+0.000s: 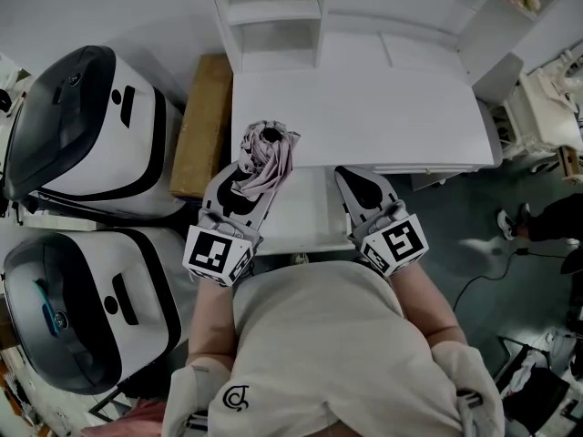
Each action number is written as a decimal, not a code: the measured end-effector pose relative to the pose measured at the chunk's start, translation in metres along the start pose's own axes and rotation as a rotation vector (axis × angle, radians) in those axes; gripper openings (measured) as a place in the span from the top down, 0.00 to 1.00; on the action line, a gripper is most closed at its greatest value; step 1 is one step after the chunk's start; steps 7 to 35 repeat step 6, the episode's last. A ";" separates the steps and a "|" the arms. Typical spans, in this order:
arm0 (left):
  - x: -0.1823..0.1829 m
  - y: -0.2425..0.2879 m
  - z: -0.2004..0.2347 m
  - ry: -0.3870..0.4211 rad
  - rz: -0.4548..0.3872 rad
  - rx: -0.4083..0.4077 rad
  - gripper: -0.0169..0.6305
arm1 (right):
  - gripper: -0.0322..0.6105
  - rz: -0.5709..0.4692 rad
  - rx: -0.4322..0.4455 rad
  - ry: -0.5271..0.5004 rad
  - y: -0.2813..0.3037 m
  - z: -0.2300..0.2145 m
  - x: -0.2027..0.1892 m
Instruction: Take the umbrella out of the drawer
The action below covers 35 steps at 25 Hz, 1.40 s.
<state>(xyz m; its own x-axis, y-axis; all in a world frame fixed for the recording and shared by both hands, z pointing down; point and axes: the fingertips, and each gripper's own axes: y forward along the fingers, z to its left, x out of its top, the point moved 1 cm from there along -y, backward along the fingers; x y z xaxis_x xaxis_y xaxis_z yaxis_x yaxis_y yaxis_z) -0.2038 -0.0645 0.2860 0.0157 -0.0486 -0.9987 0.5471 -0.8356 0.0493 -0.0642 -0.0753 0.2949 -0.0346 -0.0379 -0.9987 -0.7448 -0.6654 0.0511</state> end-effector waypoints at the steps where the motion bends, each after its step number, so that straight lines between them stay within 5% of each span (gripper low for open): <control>1: 0.000 0.000 0.000 -0.001 0.000 0.000 0.64 | 0.94 -0.001 0.000 -0.002 0.000 0.001 0.000; 35: -0.002 -0.004 -0.001 -0.014 0.002 0.005 0.64 | 0.94 -0.005 0.001 -0.001 0.001 0.007 -0.001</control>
